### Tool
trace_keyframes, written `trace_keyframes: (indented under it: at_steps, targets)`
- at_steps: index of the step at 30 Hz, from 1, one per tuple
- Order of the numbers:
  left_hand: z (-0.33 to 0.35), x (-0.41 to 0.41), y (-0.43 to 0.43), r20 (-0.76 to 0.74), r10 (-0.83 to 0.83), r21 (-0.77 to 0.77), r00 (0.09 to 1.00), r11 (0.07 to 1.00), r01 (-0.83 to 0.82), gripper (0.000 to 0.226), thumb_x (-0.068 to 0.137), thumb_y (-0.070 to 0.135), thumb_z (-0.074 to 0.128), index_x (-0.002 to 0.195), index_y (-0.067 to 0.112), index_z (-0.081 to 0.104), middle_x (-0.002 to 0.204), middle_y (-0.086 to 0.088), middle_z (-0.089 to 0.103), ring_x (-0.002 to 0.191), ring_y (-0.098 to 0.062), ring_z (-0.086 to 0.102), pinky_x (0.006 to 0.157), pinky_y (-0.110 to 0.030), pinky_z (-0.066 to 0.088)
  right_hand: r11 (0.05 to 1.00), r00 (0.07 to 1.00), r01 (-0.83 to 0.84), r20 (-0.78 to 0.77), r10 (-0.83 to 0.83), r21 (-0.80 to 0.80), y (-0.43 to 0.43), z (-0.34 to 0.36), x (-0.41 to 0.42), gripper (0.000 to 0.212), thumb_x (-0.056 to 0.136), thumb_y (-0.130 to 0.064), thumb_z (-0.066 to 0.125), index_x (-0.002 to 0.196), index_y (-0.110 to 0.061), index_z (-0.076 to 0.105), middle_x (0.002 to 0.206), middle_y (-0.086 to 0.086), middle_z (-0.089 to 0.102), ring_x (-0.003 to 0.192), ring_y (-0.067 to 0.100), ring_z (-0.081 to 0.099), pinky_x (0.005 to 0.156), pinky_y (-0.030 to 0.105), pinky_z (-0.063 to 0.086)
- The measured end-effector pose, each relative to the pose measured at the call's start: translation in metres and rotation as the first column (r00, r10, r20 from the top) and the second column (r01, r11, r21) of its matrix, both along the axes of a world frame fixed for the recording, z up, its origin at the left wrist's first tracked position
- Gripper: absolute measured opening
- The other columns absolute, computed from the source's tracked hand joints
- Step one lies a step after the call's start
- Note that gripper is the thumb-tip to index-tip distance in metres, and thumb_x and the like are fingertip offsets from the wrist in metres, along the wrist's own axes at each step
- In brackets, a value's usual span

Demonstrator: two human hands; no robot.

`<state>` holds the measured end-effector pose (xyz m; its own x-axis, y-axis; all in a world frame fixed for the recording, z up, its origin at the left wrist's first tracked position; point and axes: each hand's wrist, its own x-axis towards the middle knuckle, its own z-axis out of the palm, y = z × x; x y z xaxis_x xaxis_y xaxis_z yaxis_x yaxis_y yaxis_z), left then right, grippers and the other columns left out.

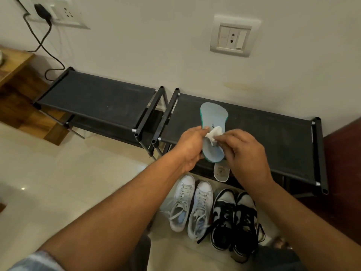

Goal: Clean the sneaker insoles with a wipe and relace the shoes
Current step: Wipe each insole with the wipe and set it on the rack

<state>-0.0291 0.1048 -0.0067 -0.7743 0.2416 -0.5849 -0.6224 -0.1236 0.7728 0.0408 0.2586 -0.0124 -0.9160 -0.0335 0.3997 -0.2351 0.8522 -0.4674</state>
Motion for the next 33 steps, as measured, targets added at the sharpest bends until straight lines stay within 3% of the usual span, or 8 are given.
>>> trace_keyframes:
  at_steps: [4, 8, 12, 18, 24, 27, 30, 33]
  targets:
    - [-0.005, 0.003, 0.002, 0.015, -0.006, 0.013, 1.0, 1.0, 0.006, 0.029, 0.112, 0.025, 0.053, 0.129, 0.007, 0.069, 0.118, -0.016, 0.078, 0.108, -0.028, 0.074, 0.099, -0.044, 0.06, 0.976, 0.983, -0.186, 0.01, 0.186, 0.113, -0.014, -0.004, 0.013, 0.024, 0.09, -0.013, 0.068, 0.112, -0.011, 0.077, 0.104, 0.005, 0.072, 0.091, 0.028, 0.068, 0.072, 0.044, 0.061]
    - [-0.003, 0.004, 0.002, -0.054, -0.052, -0.038, 0.997, 0.998, 0.05, 0.027, 0.113, 0.028, 0.051, 0.12, 0.014, 0.074, 0.113, -0.01, 0.079, 0.103, -0.024, 0.074, 0.094, -0.041, 0.058, 0.998, 0.998, 0.063, -0.002, -0.063, -0.016, 0.002, -0.002, -0.003, 0.02, 0.092, -0.01, 0.07, 0.11, -0.012, 0.078, 0.105, 0.004, 0.072, 0.094, 0.025, 0.068, 0.08, 0.042, 0.06]
    - [-0.005, 0.005, -0.001, -0.098, -0.118, -0.07, 0.988, 0.991, 0.112, 0.034, 0.114, 0.029, 0.048, 0.127, 0.009, 0.071, 0.117, -0.011, 0.079, 0.108, -0.024, 0.076, 0.096, -0.038, 0.06, 0.967, 0.974, -0.225, 0.064, 0.219, 0.117, -0.029, -0.005, 0.017, 0.024, 0.09, -0.015, 0.061, 0.108, -0.015, 0.077, 0.103, 0.001, 0.071, 0.094, 0.025, 0.065, 0.08, 0.041, 0.06]
    - [-0.009, 0.002, -0.001, -0.215, -0.246, -0.202, 0.945, 0.958, 0.204, 0.031, 0.111, 0.031, 0.054, 0.102, 0.014, 0.079, 0.1, -0.009, 0.079, 0.093, -0.021, 0.071, 0.095, -0.04, 0.056, 1.0, 0.998, -0.006, 0.07, 0.006, 0.003, -0.011, 0.004, 0.006, 0.022, 0.087, -0.003, 0.075, 0.106, -0.014, 0.079, 0.102, 0.001, 0.073, 0.093, 0.022, 0.068, 0.084, 0.035, 0.058]
    - [-0.001, 0.003, -0.008, -0.209, -0.324, -0.157, 0.923, 0.943, 0.295, 0.034, 0.114, 0.03, 0.051, 0.111, 0.008, 0.076, 0.1, -0.01, 0.078, 0.09, -0.02, 0.07, 0.083, -0.031, 0.058, 0.989, 0.997, 0.069, 0.052, -0.063, -0.133, 0.013, 0.007, 0.0, 0.021, 0.089, -0.005, 0.077, 0.107, -0.017, 0.08, 0.104, -0.002, 0.074, 0.095, 0.013, 0.07, 0.089, 0.037, 0.06]
    - [0.005, 0.004, -0.013, -0.198, -0.334, -0.072, 0.921, 0.943, 0.326, 0.032, 0.114, 0.027, 0.049, 0.101, 0.009, 0.074, 0.09, -0.008, 0.075, 0.08, -0.016, 0.069, 0.072, -0.029, 0.058, 0.987, 0.989, -0.142, 0.038, 0.145, -0.081, -0.006, 0.007, 0.012, 0.022, 0.091, -0.006, 0.076, 0.111, -0.015, 0.079, 0.108, -0.002, 0.073, 0.098, 0.015, 0.069, 0.09, 0.033, 0.058]
    - [0.01, 0.003, -0.015, -0.167, -0.365, -0.12, 0.916, 0.929, 0.349, 0.032, 0.114, 0.032, 0.049, 0.11, 0.014, 0.074, 0.094, -0.006, 0.075, 0.078, -0.013, 0.068, 0.061, -0.027, 0.056, 0.988, 1.0, 0.023, 0.006, -0.023, -0.155, 0.015, 0.005, 0.001, 0.02, 0.091, -0.004, 0.075, 0.108, -0.014, 0.079, 0.106, -0.001, 0.073, 0.096, 0.013, 0.069, 0.089, 0.037, 0.059]
    - [0.008, 0.001, -0.019, -0.142, -0.365, -0.08, 0.92, 0.931, 0.357, 0.032, 0.111, 0.039, 0.054, 0.109, 0.017, 0.077, 0.102, -0.012, 0.074, 0.086, -0.02, 0.066, 0.083, -0.04, 0.053, 0.987, 1.0, -0.03, 0.006, 0.031, -0.155, 0.003, 0.01, 0.006, 0.02, 0.091, -0.003, 0.076, 0.106, -0.015, 0.079, 0.107, -0.002, 0.073, 0.098, 0.011, 0.068, 0.091, 0.03, 0.057]
